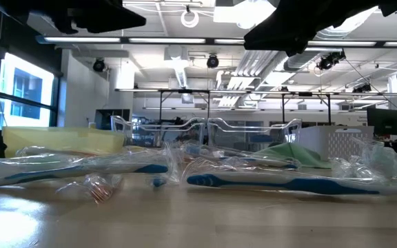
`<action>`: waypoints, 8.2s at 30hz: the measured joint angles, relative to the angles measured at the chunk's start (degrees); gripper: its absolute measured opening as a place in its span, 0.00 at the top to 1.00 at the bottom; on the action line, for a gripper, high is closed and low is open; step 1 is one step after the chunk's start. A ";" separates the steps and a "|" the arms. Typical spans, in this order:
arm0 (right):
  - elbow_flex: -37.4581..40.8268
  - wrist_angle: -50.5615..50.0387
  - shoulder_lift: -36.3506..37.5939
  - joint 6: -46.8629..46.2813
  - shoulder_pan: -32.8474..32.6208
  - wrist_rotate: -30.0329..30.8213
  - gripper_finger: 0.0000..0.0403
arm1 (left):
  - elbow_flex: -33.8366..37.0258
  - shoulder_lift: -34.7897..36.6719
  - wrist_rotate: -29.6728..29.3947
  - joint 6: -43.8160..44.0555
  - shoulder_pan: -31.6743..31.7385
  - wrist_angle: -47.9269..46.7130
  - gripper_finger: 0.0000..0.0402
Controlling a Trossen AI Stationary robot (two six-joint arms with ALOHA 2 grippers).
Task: Pick & Place Toothbrushes
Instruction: Put the blue toothbrush into the yellow bin
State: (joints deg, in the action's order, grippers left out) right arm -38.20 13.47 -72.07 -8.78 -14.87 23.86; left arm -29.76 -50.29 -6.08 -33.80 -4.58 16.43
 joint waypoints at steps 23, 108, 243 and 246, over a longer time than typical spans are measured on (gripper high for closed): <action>0.02 -1.34 -0.02 -0.54 0.02 -0.20 0.72 | 0.00 0.66 5.51 -3.46 0.05 1.06 1.00; 0.11 -7.84 -21.07 -10.43 1.97 -2.81 0.89 | -0.02 0.66 2.56 -3.39 0.07 -1.08 1.00; 0.00 9.24 2.73 19.23 -7.33 22.50 0.36 | -26.82 -12.38 3.59 6.82 7.63 -5.08 0.97; 0.00 8.37 2.71 17.71 -7.08 22.49 0.38 | -26.86 -10.58 3.60 5.17 7.61 -6.82 0.97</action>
State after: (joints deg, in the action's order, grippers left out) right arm -38.20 21.84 -69.36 8.93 -21.96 46.35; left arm -56.61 -60.87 -2.48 -28.63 3.03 9.61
